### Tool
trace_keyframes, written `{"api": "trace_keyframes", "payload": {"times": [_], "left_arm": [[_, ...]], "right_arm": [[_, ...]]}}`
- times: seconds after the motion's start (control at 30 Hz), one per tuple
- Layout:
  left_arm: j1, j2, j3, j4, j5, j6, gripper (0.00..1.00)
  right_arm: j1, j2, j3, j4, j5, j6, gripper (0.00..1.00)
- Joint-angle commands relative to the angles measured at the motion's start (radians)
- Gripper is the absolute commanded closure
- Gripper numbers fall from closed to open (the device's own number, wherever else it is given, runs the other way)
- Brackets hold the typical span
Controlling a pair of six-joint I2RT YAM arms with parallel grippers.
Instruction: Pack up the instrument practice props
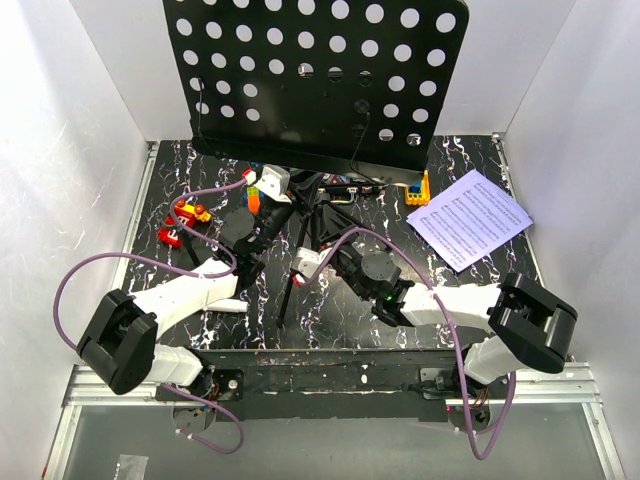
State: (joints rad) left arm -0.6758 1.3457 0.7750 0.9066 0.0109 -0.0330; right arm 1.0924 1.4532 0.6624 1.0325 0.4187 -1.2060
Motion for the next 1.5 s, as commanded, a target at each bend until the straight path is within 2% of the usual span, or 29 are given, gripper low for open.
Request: {"api": "trace_keyframes", "payload": {"times": [0.0, 0.07, 0.1, 0.13, 0.23, 0.27, 0.3, 0.4, 0.5, 0.67, 0.93, 1.2, 1.33, 1.47], "left_arm": [[-0.014, 0.036, -0.028, -0.135, 0.024, -0.022, 1.0], [-0.015, 0.036, -0.026, -0.135, 0.018, -0.018, 1.0], [-0.015, 0.036, -0.025, -0.133, 0.014, -0.019, 1.0], [-0.015, 0.038, -0.025, -0.133, 0.011, -0.019, 1.0], [-0.013, 0.033, -0.019, -0.13, 0.011, -0.025, 1.0], [-0.014, 0.03, -0.017, -0.129, 0.006, -0.027, 1.0], [-0.013, 0.026, -0.017, -0.126, 0.003, -0.031, 0.99], [-0.014, 0.009, -0.011, -0.124, 0.003, -0.041, 0.88], [-0.015, -0.009, -0.002, -0.121, -0.029, -0.054, 0.65], [-0.015, -0.026, 0.017, -0.086, -0.037, -0.094, 0.52], [-0.015, -0.019, 0.055, 0.014, -0.06, -0.146, 0.46], [-0.013, 0.004, 0.055, 0.141, -0.098, -0.199, 0.41], [-0.013, 0.004, 0.069, 0.156, -0.091, -0.212, 0.41], [-0.013, 0.001, 0.096, 0.138, -0.074, -0.168, 0.5]], "right_arm": [[0.05, -0.027, 0.011, 0.123, -0.031, -0.054, 0.99], [0.055, -0.065, 0.052, 0.066, 0.037, 0.05, 0.99], [0.057, -0.086, 0.071, 0.039, 0.075, 0.122, 0.93], [0.057, -0.118, 0.094, -0.001, 0.098, 0.19, 0.71], [0.06, -0.227, 0.15, -0.26, 0.098, 0.391, 0.21], [0.057, -0.258, 0.161, -0.322, 0.098, 0.458, 0.18], [0.057, -0.289, 0.167, -0.372, 0.104, 0.539, 0.17], [0.06, -0.373, 0.171, -0.524, 0.106, 0.712, 0.15], [0.057, -0.453, 0.123, -0.589, 0.118, 0.847, 0.14], [0.057, -0.554, 0.033, -0.661, 0.143, 1.069, 0.13], [0.057, -0.603, -0.067, -0.739, 0.175, 1.322, 0.13], [0.057, -0.614, -0.115, -0.73, 0.164, 1.476, 0.12], [0.054, -0.614, -0.115, -0.735, 0.166, 1.487, 0.12], [0.054, -0.614, -0.127, -0.718, 0.17, 1.49, 0.12]]}}
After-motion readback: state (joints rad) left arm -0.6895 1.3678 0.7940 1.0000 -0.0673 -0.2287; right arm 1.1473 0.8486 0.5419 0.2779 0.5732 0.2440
